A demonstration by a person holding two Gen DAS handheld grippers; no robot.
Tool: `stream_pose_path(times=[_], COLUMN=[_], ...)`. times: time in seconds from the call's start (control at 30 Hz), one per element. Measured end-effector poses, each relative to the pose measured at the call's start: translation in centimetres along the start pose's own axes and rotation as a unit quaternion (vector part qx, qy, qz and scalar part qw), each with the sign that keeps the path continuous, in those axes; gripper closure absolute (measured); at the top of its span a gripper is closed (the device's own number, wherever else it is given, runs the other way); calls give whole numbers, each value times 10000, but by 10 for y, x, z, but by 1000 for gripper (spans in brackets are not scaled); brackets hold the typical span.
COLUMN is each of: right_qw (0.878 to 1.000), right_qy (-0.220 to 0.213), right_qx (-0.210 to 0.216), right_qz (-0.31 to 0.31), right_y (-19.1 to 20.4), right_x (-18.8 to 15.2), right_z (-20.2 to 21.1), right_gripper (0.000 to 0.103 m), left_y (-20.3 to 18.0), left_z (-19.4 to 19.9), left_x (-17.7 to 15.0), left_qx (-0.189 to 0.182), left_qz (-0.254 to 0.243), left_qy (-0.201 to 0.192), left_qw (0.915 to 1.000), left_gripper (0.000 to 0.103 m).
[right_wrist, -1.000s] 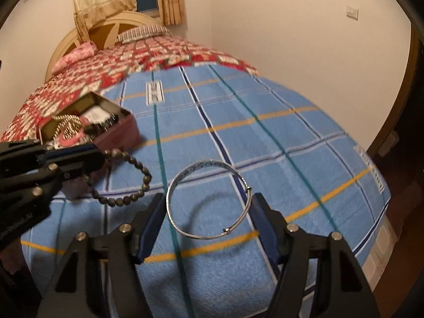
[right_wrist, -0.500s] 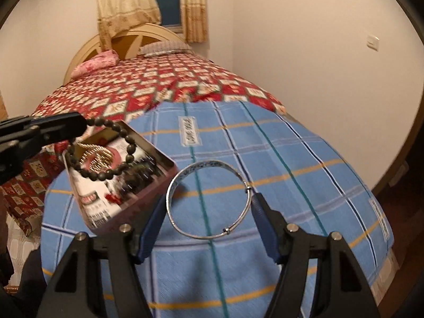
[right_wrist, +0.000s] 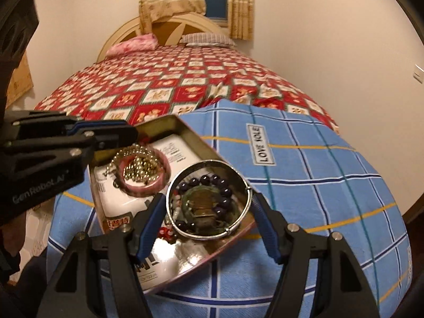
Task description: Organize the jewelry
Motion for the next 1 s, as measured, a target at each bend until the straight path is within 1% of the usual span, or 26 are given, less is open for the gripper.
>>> stream_pose_path(times=[0.03, 0.07, 0.1, 0.13, 0.2, 0.27, 0.5, 0.77, 1.0], right_qw=[10000, 10000, 10000, 9999, 9997, 9996, 9980, 9968, 9954], right_qy=[45, 52, 47, 57, 20, -36, -153, -379, -581], right_qx=[-47, -62, -73, -133, -240, -292, -576, -626, -671], right_qz=[18, 30, 39, 66, 77, 22, -189, -323, -374], right_y=[-1, -1, -2, -4, -8, -13, -30, -36, -38], right_x=[-3, -4, -4, -6, -7, -8, -23, -18, -11], right_z=[-1, -2, -1, 0, 8, 16, 47, 71, 87], right_gripper=[33, 33, 32, 31, 28, 25, 23, 23, 19], left_y=[2, 4, 7, 8, 9, 10, 8, 4, 2], left_z=[0, 2, 6, 12, 19, 27, 47, 63, 71], left_x=[-1, -1, 0, 2, 3, 2, -4, -8, -8], left_qx=[51, 94, 145, 167, 96, 114, 123, 131, 115], left_qz=[39, 76, 129, 172, 231, 282, 327, 346, 339], left_qy=[1, -30, -121, -218, -283, -321, -429, -478, -540], left_qw=[10000, 9999, 9997, 9995, 9993, 9990, 9985, 9982, 9979], left_gripper=[60, 49, 34, 29, 29, 29, 29, 29, 29])
Point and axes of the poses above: each gripper's, at about its wrist camera, not at the fingertips, and z roughly against the way its jaws point, y to its left, x to its top, the point moved 10 cm from there along -z, roughly the way its jaws point, and after that the axes turned 8 degrees about -x, right-handed, at the moved point
